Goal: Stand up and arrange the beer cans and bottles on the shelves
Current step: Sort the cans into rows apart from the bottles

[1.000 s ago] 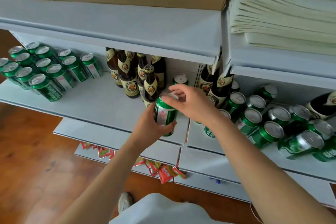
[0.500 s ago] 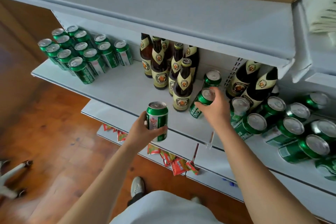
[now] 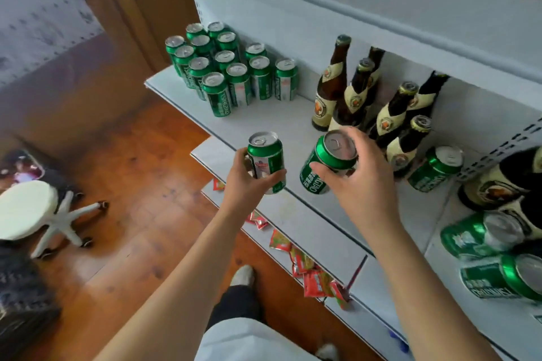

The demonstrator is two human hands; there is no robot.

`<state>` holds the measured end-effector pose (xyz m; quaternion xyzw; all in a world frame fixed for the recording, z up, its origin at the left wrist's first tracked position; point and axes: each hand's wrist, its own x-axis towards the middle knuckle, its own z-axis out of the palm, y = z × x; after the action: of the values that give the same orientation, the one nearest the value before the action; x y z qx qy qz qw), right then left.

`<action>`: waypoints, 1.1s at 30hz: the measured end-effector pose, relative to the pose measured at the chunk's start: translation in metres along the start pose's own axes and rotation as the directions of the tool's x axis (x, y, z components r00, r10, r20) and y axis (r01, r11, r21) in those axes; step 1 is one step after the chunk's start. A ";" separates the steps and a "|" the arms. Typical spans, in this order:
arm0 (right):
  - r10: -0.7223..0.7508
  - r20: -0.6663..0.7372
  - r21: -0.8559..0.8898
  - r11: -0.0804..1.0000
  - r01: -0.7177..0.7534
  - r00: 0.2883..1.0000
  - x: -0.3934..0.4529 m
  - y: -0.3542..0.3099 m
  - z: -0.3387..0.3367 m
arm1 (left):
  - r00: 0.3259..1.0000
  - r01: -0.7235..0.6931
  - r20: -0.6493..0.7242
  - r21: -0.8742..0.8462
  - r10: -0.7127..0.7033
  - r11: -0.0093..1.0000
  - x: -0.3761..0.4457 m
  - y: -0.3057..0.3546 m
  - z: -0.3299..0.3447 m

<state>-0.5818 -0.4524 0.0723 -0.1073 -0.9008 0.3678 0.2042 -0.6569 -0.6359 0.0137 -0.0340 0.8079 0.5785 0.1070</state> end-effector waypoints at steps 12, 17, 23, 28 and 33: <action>0.119 0.156 -0.214 0.973 -0.085 0.981 0.178 -0.005 0.203 | 0.993 -0.114 -0.027 0.109 0.117 0.988 0.180 -0.027 -0.047; 0.155 0.168 -0.224 0.968 -0.116 0.974 0.216 -0.004 0.222 | 0.987 -0.159 0.039 0.114 0.155 0.981 0.213 -0.031 -0.037; 0.194 0.077 -0.293 0.942 -0.164 0.978 0.203 -0.021 0.213 | 0.991 -0.100 0.114 0.341 0.065 0.935 0.212 -0.021 -0.038; 0.073 -0.195 -0.206 0.972 -0.114 0.978 0.153 -0.051 0.169 | 0.976 -0.218 0.053 0.325 0.212 0.920 0.138 -0.013 -0.031; -0.108 -0.595 -0.135 0.990 0.034 0.796 0.086 -0.075 0.072 | 0.642 -0.747 0.422 0.159 0.640 0.645 0.061 0.025 0.016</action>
<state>-0.6942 -0.5201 0.1037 -0.1962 -0.8131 0.2534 0.4860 -0.7190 -0.6085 0.0193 0.3975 0.8093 0.4324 0.0102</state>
